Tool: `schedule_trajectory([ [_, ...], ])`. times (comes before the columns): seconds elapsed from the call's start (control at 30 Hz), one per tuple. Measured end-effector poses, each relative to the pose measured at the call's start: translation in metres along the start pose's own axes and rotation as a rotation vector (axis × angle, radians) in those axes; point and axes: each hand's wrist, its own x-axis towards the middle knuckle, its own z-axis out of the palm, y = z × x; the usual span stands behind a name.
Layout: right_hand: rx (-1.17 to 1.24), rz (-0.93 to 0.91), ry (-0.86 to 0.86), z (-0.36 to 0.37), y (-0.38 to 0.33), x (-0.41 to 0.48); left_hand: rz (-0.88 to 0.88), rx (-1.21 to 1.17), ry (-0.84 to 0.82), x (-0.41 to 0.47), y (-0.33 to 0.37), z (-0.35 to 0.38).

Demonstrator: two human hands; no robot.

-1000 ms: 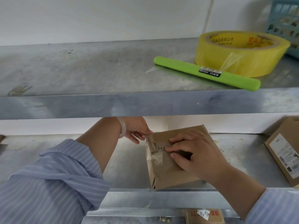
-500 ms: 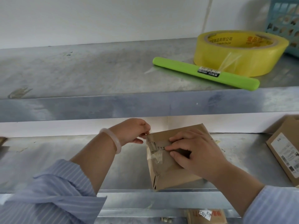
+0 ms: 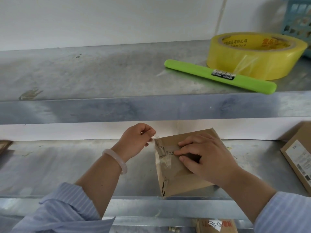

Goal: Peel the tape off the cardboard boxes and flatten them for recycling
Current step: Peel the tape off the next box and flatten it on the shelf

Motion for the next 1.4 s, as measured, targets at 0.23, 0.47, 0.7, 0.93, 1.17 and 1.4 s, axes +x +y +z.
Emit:
schedule_trajectory([
  [0.23, -0.009, 0.006, -0.010, 0.001, 0.000, 0.000, -0.030, -0.120, -0.085, -0.009, -0.007, -0.005],
  [0.47, -0.033, 0.013, -0.020, 0.001, 0.001, 0.001, 0.088, 0.195, -0.016, -0.015, 0.004, -0.003],
  [0.7, -0.033, 0.016, -0.014, 0.002, 0.002, 0.004, 0.348, 0.393, 0.104, -0.032, 0.021, -0.003],
  [0.93, -0.027, -0.004, -0.020, 0.002, 0.003, 0.002, -0.004, -0.110, -0.168, -0.039, 0.025, -0.004],
  [1.17, -0.007, -0.002, -0.011, 0.002, 0.004, 0.002, 0.030, 0.137, -0.044, -0.040, 0.024, 0.015],
  [1.4, -0.007, 0.009, -0.017, 0.004, 0.006, 0.002, 0.122, 0.102, 0.148, -0.051, 0.014, 0.020],
])
